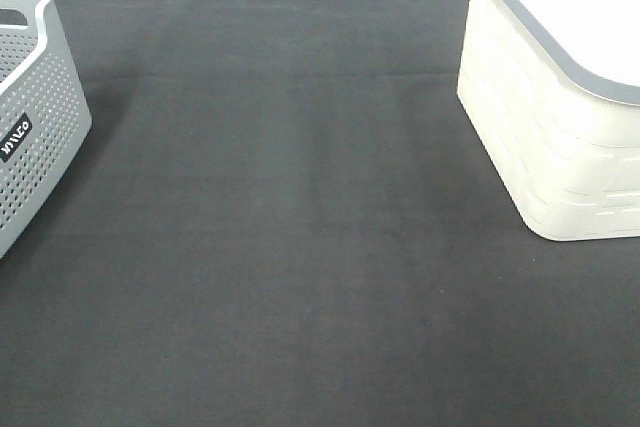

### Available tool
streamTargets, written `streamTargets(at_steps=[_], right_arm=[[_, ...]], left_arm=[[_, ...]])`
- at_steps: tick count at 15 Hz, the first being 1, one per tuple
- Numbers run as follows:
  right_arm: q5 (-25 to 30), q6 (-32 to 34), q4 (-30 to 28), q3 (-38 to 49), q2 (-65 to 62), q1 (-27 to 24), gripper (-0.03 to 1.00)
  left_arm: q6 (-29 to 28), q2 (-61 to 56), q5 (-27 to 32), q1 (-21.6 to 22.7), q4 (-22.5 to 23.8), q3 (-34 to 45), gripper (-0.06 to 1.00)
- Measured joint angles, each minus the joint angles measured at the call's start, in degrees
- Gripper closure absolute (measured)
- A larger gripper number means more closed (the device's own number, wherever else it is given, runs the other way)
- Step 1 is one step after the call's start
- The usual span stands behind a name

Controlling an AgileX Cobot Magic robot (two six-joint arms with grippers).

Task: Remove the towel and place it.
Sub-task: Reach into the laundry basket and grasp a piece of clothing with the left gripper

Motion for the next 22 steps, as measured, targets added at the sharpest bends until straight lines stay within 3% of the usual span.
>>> streamTargets(at_steps=[22], right_arm=[[0.0,0.0,0.0,0.0,0.0,0.0,0.28]], left_arm=[[0.0,0.0,0.0,0.0,0.0,0.0,-0.04]])
